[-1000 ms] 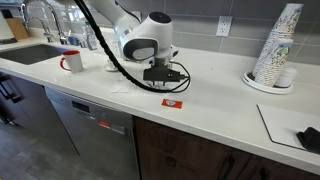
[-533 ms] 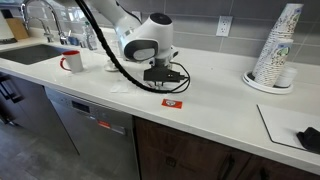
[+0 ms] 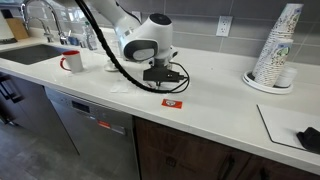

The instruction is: Put the stirrer from the napkin in the coffee cup.

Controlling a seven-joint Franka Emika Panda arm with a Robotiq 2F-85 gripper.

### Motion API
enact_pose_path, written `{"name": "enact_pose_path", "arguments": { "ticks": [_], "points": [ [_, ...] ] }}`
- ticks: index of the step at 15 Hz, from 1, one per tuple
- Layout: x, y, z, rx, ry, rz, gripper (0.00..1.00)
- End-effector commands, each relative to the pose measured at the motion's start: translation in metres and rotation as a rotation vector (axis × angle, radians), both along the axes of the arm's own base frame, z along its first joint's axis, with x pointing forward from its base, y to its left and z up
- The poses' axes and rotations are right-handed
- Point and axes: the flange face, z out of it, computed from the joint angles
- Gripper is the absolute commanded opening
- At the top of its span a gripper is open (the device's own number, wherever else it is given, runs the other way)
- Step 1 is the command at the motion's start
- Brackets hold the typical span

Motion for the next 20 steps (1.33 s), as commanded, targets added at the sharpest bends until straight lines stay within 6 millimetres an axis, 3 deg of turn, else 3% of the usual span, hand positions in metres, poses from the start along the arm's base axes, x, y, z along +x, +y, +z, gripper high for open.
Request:
{"name": "enact_pose_path", "arguments": {
  "ticks": [1, 5, 11, 16, 20],
  "points": [
    [0.002, -0.003, -0.004, 0.008, -0.015, 0.008, 0.07],
    [0.001, -0.002, -0.002, 0.006, -0.006, 0.016, 0.01],
    [-0.004, 0.012, 0.027, 0.017, 0.006, 0.066, 0.02],
    [-0.011, 0.030, 0.065, 0.035, 0.013, 0.194, 0.02],
    [-0.017, 0.030, 0.108, 0.030, 0.000, 0.252, 0.02]
  ]
}}
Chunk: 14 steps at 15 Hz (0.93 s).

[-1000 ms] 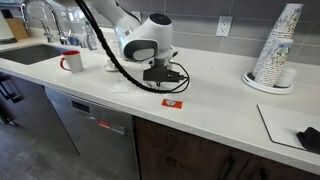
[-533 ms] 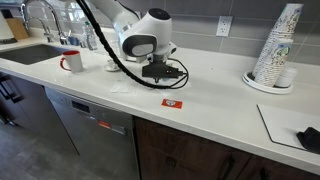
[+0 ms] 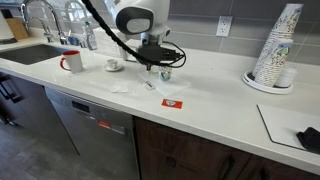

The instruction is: Put the stirrer from the napkin in the coffee cup.

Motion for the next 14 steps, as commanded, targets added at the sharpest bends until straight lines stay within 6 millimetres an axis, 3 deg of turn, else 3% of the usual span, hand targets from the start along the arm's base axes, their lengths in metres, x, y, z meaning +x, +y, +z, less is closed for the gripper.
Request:
{"name": "enact_pose_path", "arguments": {
  "ticks": [1, 4, 9, 11, 12, 14],
  "points": [
    [-0.013, -0.005, 0.034, -0.011, 0.000, 0.039, 0.02],
    [-0.013, -0.019, 0.052, -0.037, -0.003, 0.004, 0.02],
    [-0.002, -0.046, 0.062, -0.083, -0.018, -0.061, 0.02],
    [0.005, -0.050, 0.067, -0.063, -0.041, -0.074, 0.02],
    [-0.006, -0.046, 0.068, -0.072, -0.044, -0.061, 0.06],
    [-0.001, -0.049, 0.071, -0.073, -0.052, -0.068, 0.06]
  ]
}}
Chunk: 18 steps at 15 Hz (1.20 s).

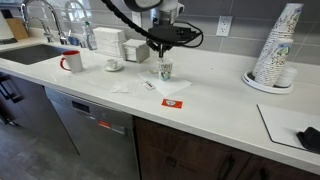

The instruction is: Put the stirrer from the napkin in the coffee cup.

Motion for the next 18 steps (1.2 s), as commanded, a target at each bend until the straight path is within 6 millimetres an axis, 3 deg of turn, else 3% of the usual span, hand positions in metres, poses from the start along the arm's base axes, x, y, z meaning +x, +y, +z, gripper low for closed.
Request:
{"name": "enact_pose_path", "arguments": {
  "ticks": [1, 6, 7, 12, 18],
  "points": [
    [0.001, -0.001, 0.001, 0.000, 0.001, -0.001, 0.06],
    [0.003, -0.001, 0.000, 0.001, 0.001, -0.001, 0.06],
    [0.003, -0.001, 0.000, 0.001, 0.001, -0.001, 0.02],
    [0.025, 0.001, -0.001, 0.015, -0.012, 0.010, 0.02],
    [0.047, -0.003, -0.021, 0.045, 0.016, 0.022, 0.02]
  ]
}}
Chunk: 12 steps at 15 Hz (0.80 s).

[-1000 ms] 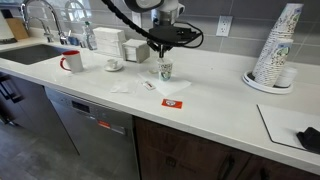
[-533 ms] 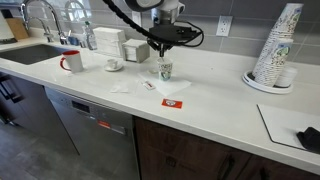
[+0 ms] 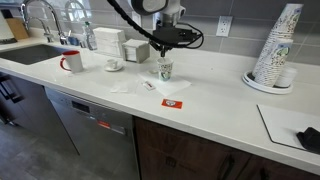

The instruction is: Put the stirrer from the napkin in the coffee cup.

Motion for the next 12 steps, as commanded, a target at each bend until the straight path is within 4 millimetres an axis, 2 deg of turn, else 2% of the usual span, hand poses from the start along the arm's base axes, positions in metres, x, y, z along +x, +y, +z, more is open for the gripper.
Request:
{"name": "enact_pose_path", "arguments": {
  "ticks": [1, 5, 12],
  "points": [
    [0.017, -0.007, -0.016, 0.037, 0.029, -0.003, 0.02],
    [0.025, -0.013, -0.026, 0.059, 0.049, -0.022, 0.02],
    [0.036, -0.019, -0.028, 0.078, 0.070, -0.041, 0.02]
  ]
}}
